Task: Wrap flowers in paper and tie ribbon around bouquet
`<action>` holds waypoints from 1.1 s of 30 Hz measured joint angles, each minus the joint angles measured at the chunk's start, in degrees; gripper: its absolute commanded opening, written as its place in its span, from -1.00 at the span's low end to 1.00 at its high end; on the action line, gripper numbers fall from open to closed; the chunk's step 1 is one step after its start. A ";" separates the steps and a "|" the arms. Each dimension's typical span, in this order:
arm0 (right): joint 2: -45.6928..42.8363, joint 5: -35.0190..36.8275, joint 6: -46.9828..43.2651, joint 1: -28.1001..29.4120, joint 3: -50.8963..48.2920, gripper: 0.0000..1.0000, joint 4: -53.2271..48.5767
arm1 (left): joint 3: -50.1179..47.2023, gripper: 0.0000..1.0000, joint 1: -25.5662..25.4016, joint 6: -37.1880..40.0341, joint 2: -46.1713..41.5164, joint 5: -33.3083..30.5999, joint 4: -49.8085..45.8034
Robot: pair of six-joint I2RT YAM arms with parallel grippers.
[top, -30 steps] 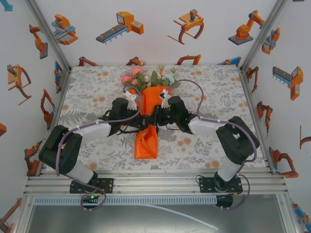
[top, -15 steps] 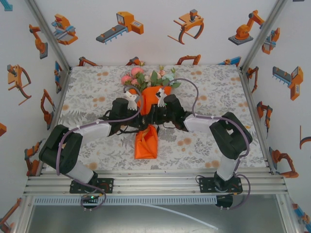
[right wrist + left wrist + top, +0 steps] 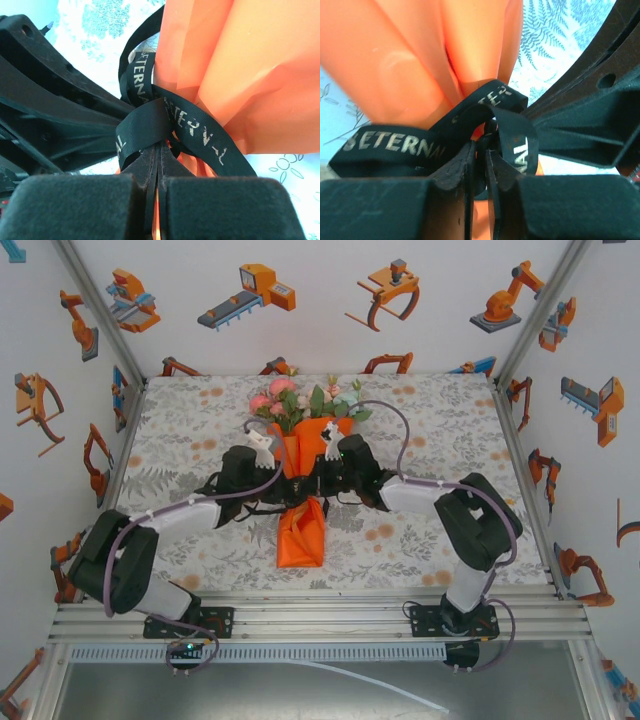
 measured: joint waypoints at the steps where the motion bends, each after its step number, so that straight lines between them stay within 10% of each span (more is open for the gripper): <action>1: -0.37 0.28 -0.24 0.00 -0.04 -1.00 -0.20 | -0.61 -0.53 0.68 -1.05 -1.46 -0.04 -0.04; 17: -0.72 0.48 -1.70 0.17 -0.07 -1.00 -1.75 | 2.97 -0.21 2.82 -17.33 -4.13 5.42 -0.42; 33: -0.72 0.22 -2.75 1.07 0.04 -1.00 -3.08 | 4.81 -0.58 1.36 -16.37 2.84 2.75 -1.90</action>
